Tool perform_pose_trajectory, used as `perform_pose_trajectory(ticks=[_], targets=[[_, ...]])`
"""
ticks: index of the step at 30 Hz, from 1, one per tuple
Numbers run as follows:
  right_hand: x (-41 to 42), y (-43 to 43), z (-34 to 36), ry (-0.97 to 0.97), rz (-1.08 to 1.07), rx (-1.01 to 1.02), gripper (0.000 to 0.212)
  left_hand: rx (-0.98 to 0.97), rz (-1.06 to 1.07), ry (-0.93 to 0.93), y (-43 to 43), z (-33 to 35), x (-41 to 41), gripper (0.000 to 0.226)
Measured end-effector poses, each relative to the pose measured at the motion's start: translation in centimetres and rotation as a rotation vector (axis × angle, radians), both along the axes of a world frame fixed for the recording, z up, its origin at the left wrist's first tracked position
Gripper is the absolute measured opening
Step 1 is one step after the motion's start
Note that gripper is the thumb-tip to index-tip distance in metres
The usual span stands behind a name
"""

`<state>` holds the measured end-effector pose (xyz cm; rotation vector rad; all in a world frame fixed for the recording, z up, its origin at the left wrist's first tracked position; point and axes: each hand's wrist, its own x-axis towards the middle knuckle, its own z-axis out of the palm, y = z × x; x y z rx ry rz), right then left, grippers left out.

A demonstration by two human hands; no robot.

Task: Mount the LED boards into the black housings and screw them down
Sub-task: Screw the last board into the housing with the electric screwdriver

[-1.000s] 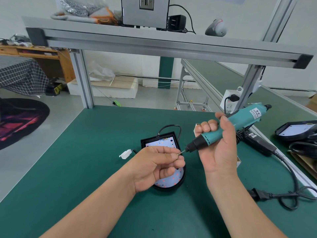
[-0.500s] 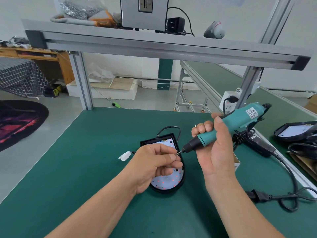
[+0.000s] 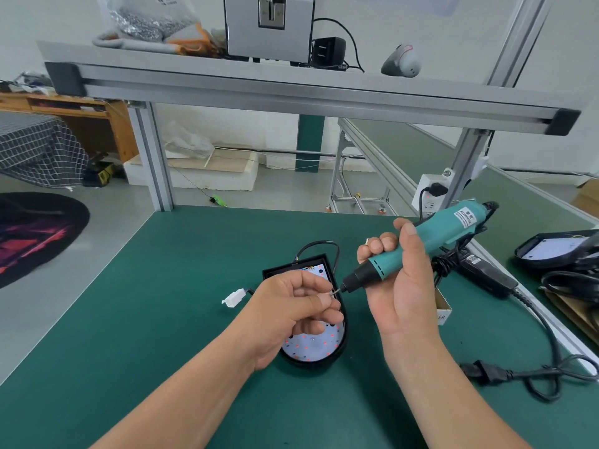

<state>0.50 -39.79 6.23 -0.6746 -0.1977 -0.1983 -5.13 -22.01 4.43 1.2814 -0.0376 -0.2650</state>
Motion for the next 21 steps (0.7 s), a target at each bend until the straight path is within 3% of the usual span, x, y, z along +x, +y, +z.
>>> perform_pose_trajectory(ticks=[7,18,21], targets=[[0.01,0.28,-0.40,0.057,-0.006,0.025,0.022,0.126,0.027,-0.071,0.04,-0.39,0.19,0.013],[0.33,0.25,-0.91,0.106,0.007,0.084,0.022,0.143,-0.012,-0.073,-0.29,-0.17,-0.03,0.012],[0.34,0.21,-0.85,0.101,0.008,0.094,0.023,0.140,0.028,-0.017,-0.23,0.06,0.24,0.024]])
